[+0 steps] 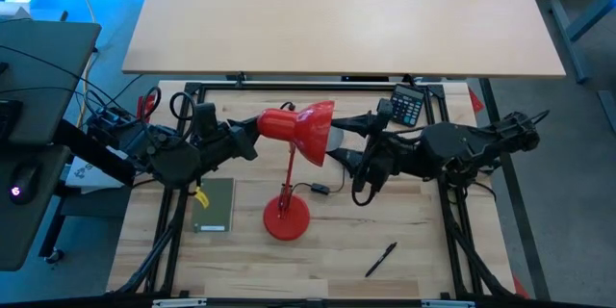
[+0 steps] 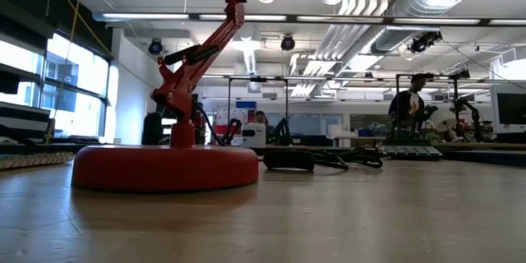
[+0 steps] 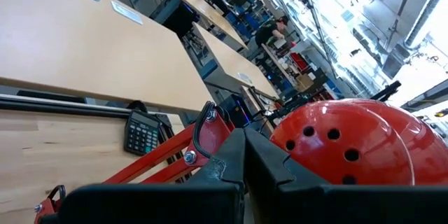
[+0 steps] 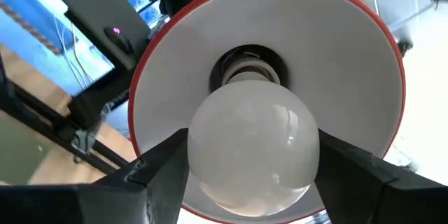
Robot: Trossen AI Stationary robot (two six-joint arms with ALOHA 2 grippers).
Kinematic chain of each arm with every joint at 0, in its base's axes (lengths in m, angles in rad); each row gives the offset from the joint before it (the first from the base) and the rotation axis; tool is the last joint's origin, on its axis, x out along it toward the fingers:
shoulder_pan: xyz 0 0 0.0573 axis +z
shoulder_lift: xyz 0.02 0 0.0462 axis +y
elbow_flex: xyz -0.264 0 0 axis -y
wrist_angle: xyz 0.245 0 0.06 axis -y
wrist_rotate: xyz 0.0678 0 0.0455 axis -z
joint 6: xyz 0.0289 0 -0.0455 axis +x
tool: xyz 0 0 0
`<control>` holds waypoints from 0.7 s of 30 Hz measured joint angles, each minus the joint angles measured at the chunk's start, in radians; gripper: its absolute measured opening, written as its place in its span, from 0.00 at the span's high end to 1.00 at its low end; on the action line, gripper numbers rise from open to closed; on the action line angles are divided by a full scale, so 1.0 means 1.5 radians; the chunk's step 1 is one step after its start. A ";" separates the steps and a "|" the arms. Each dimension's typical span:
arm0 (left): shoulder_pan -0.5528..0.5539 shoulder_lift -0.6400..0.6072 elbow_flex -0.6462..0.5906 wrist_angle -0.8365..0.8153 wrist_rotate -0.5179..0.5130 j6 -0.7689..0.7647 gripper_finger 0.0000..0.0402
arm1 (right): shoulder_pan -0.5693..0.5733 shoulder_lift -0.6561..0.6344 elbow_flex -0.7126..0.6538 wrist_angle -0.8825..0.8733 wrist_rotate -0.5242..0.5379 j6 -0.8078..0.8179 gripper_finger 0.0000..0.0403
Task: Screw lightbulb
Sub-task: Insert the white lightbulb into the red lamp
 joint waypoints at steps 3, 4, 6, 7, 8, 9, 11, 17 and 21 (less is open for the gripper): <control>0.000 0.000 0.000 0.000 0.000 0.004 1.00 | 0.000 0.000 0.000 0.001 -0.003 0.056 0.37; 0.000 0.000 0.000 0.000 0.001 0.005 1.00 | 0.000 0.000 0.000 0.002 -0.007 0.078 0.37; 0.000 0.000 0.000 0.000 0.006 0.014 1.00 | 0.000 0.000 0.000 0.002 -0.018 0.111 0.37; 0.000 0.000 0.000 0.000 0.008 0.016 1.00 | 0.000 0.000 0.000 0.002 -0.023 0.119 0.37; -0.001 0.000 0.000 0.000 0.008 0.017 1.00 | 0.000 0.000 0.000 0.002 -0.025 0.121 0.37; -0.001 0.000 0.000 0.000 0.008 0.021 1.00 | 0.000 0.000 0.000 0.003 -0.025 0.118 0.37; -0.002 -0.001 0.000 0.010 0.006 0.067 1.00 | 0.000 0.000 0.000 0.003 -0.025 0.111 0.37; -0.021 -0.008 -0.001 0.149 -0.025 0.272 1.00 | 0.001 -0.002 0.001 0.012 -0.033 0.106 0.37; -0.029 -0.018 0.001 0.236 -0.050 0.384 1.00 | 0.000 -0.002 0.001 0.011 -0.032 0.101 0.37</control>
